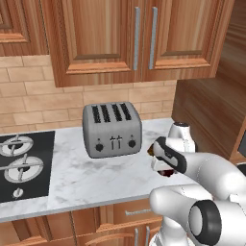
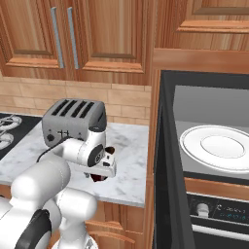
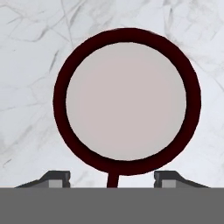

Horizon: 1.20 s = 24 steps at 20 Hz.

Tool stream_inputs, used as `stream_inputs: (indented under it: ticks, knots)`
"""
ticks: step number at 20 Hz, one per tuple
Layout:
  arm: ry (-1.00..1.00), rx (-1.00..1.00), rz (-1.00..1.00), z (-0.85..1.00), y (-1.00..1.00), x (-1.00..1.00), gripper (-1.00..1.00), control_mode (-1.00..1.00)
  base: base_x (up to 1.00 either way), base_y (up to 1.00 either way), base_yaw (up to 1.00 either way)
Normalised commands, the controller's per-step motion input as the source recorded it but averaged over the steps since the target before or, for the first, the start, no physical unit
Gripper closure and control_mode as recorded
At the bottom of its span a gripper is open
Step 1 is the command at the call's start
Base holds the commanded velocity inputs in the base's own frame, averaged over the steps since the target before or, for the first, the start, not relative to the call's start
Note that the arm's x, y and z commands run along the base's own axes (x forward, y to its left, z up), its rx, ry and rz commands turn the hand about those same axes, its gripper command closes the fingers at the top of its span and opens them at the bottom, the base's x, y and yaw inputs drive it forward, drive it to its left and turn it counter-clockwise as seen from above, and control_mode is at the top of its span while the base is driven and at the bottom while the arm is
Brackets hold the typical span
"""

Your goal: Pick the mug from the counter and place it inside the microwave. Then close the microwave.

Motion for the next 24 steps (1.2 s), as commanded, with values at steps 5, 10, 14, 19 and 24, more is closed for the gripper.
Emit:
stream_inputs:
  ticks: [5, 10, 14, 19, 24]
  knots:
    - [0.0, 0.0, 0.0, 0.0, 0.0, 0.0, 1.0, -1.0, 0.0, 0.0, 0.0]
    - [0.0, 0.0, 0.0, 0.0, 0.0, 0.0, 1.0, -1.0, 0.0, 0.0, 0.0]
    - [0.0, 0.0, 0.0, 0.0, 0.0, 0.0, 1.0, -1.0, 0.0, 0.0, 0.0]
    - [0.0, 0.0, 0.0, 0.21, 0.0, -0.03, 1.0, -1.0, 0.0, 0.0, 0.0]
    - [0.0, 0.0, -0.02, 0.49, -0.01, -0.31, 1.0, -1.0, 0.0, 0.0, 0.0]
